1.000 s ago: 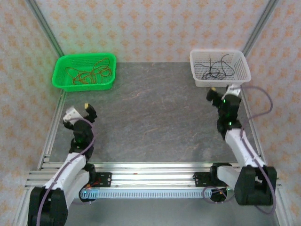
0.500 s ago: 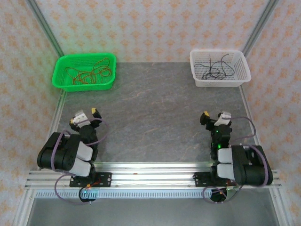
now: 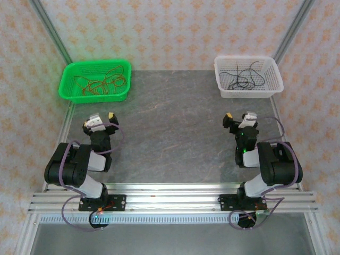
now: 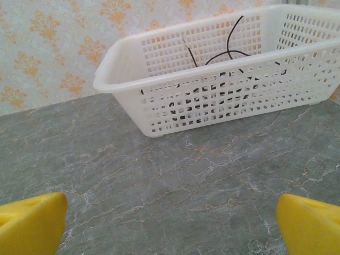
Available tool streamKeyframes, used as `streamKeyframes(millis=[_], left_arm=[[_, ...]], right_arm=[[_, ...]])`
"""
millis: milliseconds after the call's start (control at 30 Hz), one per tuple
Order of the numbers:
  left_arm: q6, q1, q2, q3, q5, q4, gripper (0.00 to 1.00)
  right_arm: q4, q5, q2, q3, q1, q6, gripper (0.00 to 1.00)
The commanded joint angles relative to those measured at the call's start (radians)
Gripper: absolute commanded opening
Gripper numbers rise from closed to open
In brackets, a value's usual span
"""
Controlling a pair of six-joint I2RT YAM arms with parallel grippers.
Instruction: Untangle the cables
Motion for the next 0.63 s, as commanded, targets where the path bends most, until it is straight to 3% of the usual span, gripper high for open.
streamKeyframes(millis=[0, 133, 467, 533, 600], left_arm=[[0.023, 0.002, -0.001, 0.018, 0.057, -0.038, 0.99], [0.055, 0.000, 0.000, 0.037, 0.136, -0.073, 0.99], [0.049, 0.010, 0.005, 0.041, 0.154, -0.077, 0.99], [0.052, 0.010, 0.005, 0.040, 0.153, -0.072, 0.99], [0.052, 0.008, 0.005, 0.035, 0.154, -0.064, 0.99]], right_arm=[[-0.007, 0.030, -0.012, -0.001, 0.005, -0.016, 1.00], [-0.001, 0.030, -0.011, -0.004, 0.005, -0.015, 1.00], [0.001, 0.032, -0.020, -0.003, 0.005, -0.016, 1.00], [-0.067, 0.029, -0.144, -0.020, 0.026, -0.042, 1.00], [-0.242, 0.097, -0.376, -0.018, 0.072, -0.053, 1.00]])
